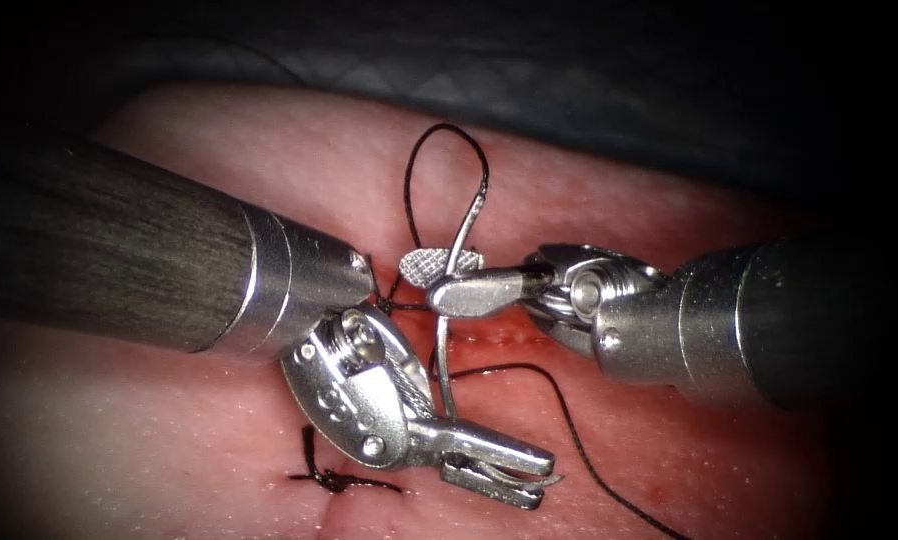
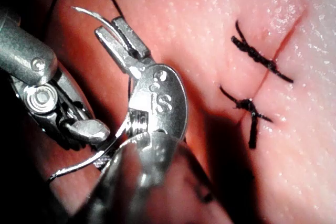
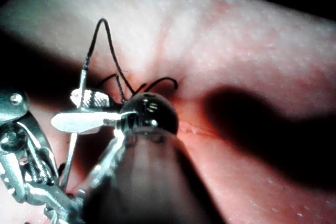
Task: Wound Closure
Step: Pass needle to right end-effector
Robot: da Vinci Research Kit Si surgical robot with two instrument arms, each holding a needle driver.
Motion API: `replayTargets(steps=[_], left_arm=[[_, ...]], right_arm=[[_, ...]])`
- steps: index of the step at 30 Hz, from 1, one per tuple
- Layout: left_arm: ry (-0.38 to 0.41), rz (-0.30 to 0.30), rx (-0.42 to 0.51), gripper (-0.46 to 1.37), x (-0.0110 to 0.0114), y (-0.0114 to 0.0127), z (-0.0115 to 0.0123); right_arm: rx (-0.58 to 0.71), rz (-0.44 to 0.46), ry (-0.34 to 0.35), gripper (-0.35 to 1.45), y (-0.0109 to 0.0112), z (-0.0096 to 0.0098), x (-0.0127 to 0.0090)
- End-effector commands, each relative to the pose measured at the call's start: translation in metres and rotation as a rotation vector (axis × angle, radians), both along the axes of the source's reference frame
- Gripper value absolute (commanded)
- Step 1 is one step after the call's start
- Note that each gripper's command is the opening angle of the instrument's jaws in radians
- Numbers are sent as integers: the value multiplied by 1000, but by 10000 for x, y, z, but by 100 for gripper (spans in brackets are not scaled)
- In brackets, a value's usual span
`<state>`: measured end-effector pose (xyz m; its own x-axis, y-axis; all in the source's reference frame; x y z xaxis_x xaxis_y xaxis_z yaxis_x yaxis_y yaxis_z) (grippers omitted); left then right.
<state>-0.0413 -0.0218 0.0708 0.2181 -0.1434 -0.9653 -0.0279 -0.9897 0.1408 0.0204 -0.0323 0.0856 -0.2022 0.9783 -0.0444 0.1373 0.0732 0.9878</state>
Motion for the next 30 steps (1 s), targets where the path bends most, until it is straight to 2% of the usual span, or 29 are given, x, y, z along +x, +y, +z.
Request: replayTargets(steps=[1, 8, 16, 18, 19, 20, 22, 25, 30], left_arm=[[0, 5, -1, -35, 0, 1, 0], [0, 5, 0, -35, 0, 1, 0], [-2, 3, 0, -35, 0, 1, 0], [-2, 3, 0, -35, 0, 1, -1], [-2, 3, 0, -35, 0, 1, -1], [-2, 3, 1, -35, 0, 1, -1], [-2, 3, 1, -35, 0, 1, -1], [-2, 3, 1, -35, 0, 1, -1], [-3, 4, 1, -35, 0, 1, -1]], right_arm=[[0, 0, -1, 78, 0, -1, 0], [-6, 1, -2, 74, -3, -3, 1], [0, 1, -4, 58, -7, -6, 5], [6, -3, -8, 39, -7, -6, 6], [6, -5, -10, 22, -7, -6, 6], [24, -11, -12, -6, -7, -6, 6], [82, -27, -13, -35, -7, -6, 5], [129, -47, -21, -35, -6, -7, 5], [132, -54, -38, -35, -4, -8, 5]])
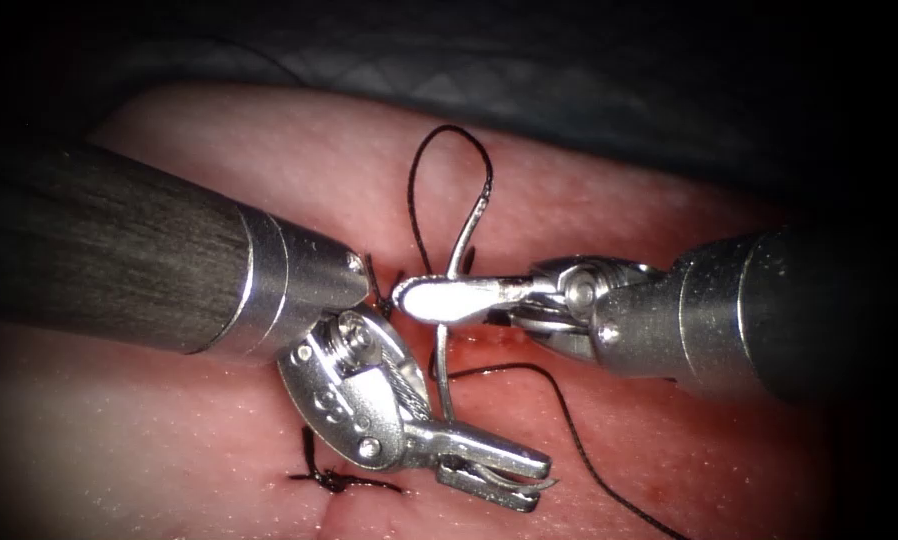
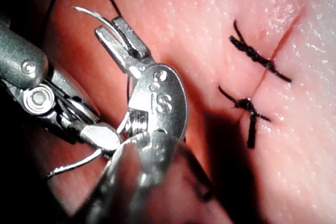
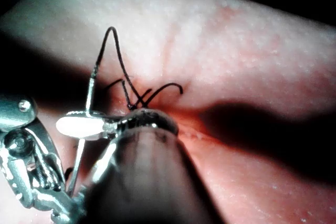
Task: Wound Closure
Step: Pass needle to right end-effector, then insert left hand into wound
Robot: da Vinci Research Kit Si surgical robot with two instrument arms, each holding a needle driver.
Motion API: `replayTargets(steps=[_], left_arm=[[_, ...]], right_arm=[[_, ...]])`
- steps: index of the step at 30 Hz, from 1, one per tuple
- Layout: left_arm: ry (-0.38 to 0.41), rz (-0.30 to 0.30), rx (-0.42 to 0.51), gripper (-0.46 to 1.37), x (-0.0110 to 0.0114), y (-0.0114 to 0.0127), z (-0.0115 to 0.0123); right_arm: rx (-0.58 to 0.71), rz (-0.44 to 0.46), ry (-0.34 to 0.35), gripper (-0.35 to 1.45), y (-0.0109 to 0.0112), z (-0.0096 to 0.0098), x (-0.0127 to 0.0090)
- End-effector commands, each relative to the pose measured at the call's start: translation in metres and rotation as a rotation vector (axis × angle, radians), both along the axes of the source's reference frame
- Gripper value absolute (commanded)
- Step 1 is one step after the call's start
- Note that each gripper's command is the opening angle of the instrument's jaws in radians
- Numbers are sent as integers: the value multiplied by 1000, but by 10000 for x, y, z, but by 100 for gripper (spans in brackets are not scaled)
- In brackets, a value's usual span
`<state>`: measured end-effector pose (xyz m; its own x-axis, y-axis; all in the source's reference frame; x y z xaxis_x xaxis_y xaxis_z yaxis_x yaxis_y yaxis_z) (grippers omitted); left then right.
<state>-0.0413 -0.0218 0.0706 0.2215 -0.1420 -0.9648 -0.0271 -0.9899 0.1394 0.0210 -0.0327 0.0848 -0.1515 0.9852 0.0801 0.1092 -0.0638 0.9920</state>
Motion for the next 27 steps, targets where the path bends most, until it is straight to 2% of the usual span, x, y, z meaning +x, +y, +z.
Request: replayTargets(steps=[1, 5, 6, 7, 8, 12, 15, 20, 27], left_arm=[[-2, 1, 0, -35, 0, 0, 0], [-8, -1, 25, -35, 1, 0, -1], [-5, -15, 41, -20, 1, 0, -2], [1, -47, 91, 30, 0, 1, -2], [1, -64, 139, 59, 0, 1, -3], [11, -85, 238, 98, 1, 0, -8], [13, -84, 288, 107, 1, -3, -13], [23, -91, 390, 108, 4, -7, -18], [34, -101, 450, 105, 14, -9, -20]], right_arm=[[0, -2, -9, -35, 0, 0, 0], [1, -2, -9, -35, 0, 0, 0], [1, -2, -9, -35, 0, 0, 0], [1, -1, -14, -35, 1, 0, 0], [8, 1, -15, -35, 1, 0, 0], [-34, 16, -32, -35, 5, 0, -1], [-82, 38, -61, -35, 9, 1, -5], [-117, 85, -104, -35, 19, 8, -17], [-152, 130, -151, -35, 25, 12, -33]])
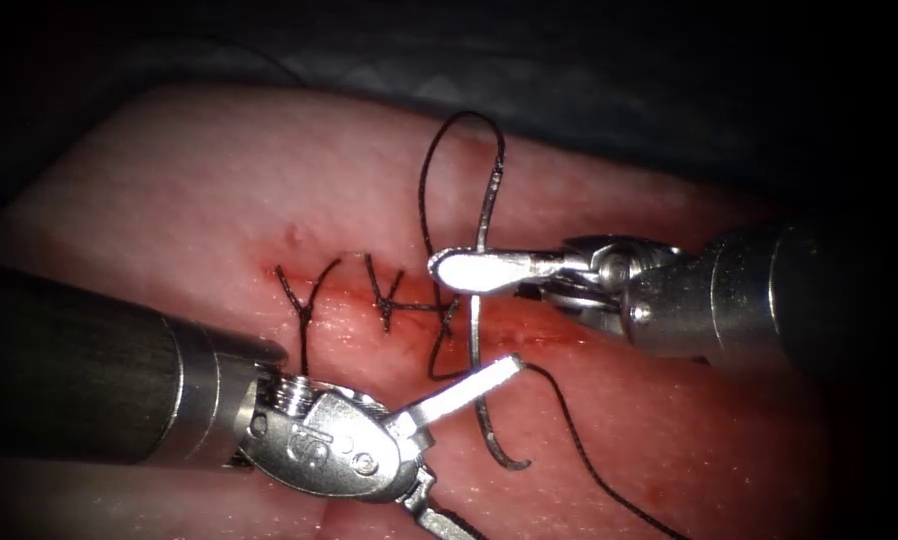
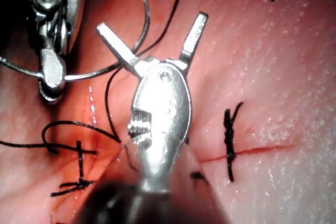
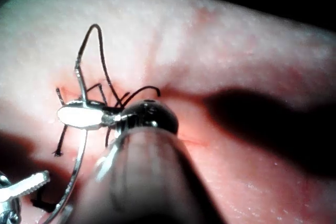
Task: Wound Closure
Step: Insert left hand into wound
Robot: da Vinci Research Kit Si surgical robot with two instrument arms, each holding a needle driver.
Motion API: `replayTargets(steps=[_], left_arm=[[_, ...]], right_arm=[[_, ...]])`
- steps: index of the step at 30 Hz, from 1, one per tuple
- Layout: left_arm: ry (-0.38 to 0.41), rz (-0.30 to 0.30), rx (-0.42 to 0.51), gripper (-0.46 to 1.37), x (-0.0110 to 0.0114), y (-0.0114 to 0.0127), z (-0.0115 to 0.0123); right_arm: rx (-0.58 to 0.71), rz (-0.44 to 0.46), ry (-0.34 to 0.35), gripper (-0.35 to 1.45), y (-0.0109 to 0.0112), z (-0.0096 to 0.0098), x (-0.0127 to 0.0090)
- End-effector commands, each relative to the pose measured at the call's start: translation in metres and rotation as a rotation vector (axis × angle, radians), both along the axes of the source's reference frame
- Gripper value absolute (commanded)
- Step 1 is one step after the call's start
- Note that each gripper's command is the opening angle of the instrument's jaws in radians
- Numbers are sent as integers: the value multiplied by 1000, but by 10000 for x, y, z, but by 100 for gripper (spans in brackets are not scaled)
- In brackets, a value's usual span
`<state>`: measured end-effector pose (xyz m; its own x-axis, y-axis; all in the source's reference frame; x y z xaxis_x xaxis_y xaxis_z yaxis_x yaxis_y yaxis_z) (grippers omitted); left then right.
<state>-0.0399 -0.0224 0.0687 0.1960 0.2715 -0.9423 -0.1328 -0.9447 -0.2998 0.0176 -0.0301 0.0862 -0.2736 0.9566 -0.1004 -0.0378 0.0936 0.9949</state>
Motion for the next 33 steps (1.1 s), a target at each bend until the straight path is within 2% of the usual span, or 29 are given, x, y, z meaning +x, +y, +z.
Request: replayTargets(steps=[1, 4, 7, 8, 12, 14, 18, 21, 27, 31, 33], left_arm=[[1, 2, 8, 101, 5, -2, -1], [1, 5, 15, 95, 12, -2, -2], [0, 8, 34, 72, 24, -2, -3], [-3, 8, 41, 60, 28, -1, -3], [8, 1, 69, 45, 39, 1, -4], [26, -20, 98, 23, 45, 2, -5], [48, -30, 159, 24, 52, 6, -6], [124, -13, 202, 43, 57, 8, -6], [279, -16, 234, 42, 63, 8, -4], [320, -24, 250, 40, 65, 10, -3], [333, -35, 264, 32, 68, 15, 0]], right_arm=[[-10, 17, -17, -35, 0, -2, -5], [-19, 44, -30, -35, 2, -4, -14], [-45, 68, -41, -35, 5, -10, -28], [-53, 77, -51, -35, 6, -12, -33], [-78, 111, -69, -35, 11, -18, -47], [-89, 136, -76, -35, 15, -22, -55], [-144, 178, -104, -35, 22, -28, -66], [-202, 218, -124, -35, 29, -31, -72], [-289, 266, -147, -35, 42, -41, -77], [-344, 295, -146, -35, 51, -53, -83], [-381, 307, -149, -35, 57, -65, -90]])
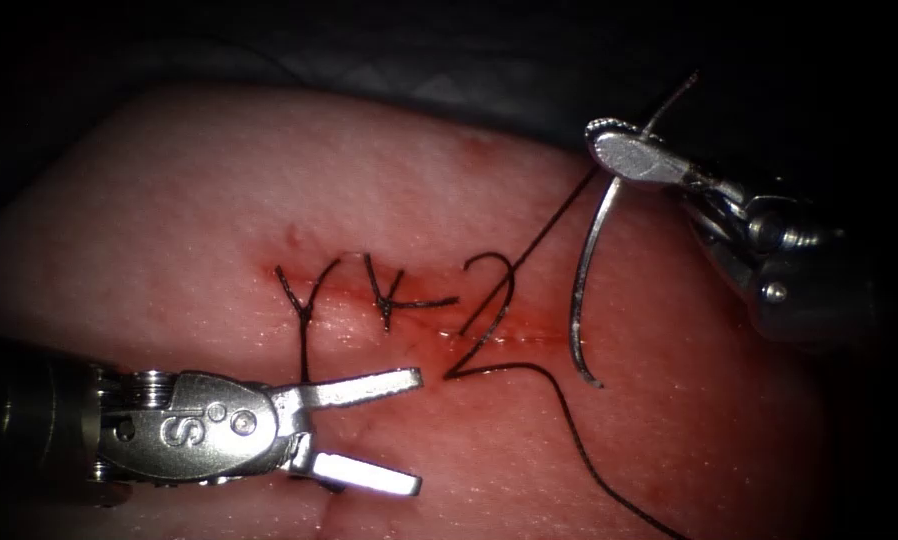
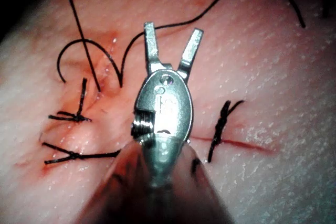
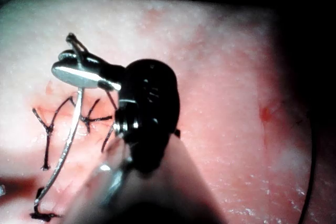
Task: Wound Closure
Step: Insert left hand into wound
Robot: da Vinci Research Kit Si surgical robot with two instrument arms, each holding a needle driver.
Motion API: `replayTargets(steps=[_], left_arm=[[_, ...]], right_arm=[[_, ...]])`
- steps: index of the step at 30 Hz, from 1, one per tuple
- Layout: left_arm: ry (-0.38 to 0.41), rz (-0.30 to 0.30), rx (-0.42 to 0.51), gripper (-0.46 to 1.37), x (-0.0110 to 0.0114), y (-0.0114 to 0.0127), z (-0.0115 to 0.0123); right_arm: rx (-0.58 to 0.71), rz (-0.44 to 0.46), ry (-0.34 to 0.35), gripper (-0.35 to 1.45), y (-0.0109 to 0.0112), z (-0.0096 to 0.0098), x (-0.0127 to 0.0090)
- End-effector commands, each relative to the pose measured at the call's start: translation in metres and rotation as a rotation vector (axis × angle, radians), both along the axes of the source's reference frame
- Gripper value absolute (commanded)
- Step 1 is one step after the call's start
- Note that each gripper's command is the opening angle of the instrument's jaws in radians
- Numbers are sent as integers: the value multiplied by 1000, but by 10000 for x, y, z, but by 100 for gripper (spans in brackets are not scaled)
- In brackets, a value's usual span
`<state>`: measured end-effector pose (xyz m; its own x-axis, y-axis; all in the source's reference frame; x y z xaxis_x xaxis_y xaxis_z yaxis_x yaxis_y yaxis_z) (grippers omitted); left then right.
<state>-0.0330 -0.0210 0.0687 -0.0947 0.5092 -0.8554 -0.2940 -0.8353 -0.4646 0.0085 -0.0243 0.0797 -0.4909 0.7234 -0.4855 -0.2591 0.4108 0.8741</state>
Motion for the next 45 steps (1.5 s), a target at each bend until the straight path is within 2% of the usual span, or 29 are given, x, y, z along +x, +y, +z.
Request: replayTargets(steps=[1, 5, 10, 13, 16, 19, 23, 29, 32, 36, 45], left_arm=[[4, 0, 9, 29, 1, 1, 0], [58, 18, 41, 5, 4, 9, 5], [161, 31, 98, 5, 4, 17, 16], [208, 60, 107, -9, 4, 23, 21], [256, 79, 117, -34, 3, 31, 26], [302, 94, 114, -35, 2, 35, 30], [441, 126, 119, -35, -3, 38, 37], [517, 153, 129, -35, -13, 43, 48], [586, 169, 126, -35, -20, 42, 56], [675, 171, 119, -35, -32, 40, 73], [786, 211, 100, -35, -50, 30, 121]], right_arm=[[-5, 2, 0, -35, 0, -2, -1], [-32, 4, -8, -35, 4, -11, -10], [-55, 16, -40, -35, 6, -14, -20], [-69, 17, -52, -35, 6, -14, -21], [-76, 18, -52, -35, 4, -16, -19], [-83, 13, -54, -35, 2, -17, -16], [-100, 2, -65, -35, 0, -17, -10], [-109, -3, -77, -35, -2, -17, -6], [-110, -5, -75, -35, -3, -17, -5], [-110, -5, -75, -35, -4, -17, -4], [-119, -7, -83, -35, -6, -19, -2]])
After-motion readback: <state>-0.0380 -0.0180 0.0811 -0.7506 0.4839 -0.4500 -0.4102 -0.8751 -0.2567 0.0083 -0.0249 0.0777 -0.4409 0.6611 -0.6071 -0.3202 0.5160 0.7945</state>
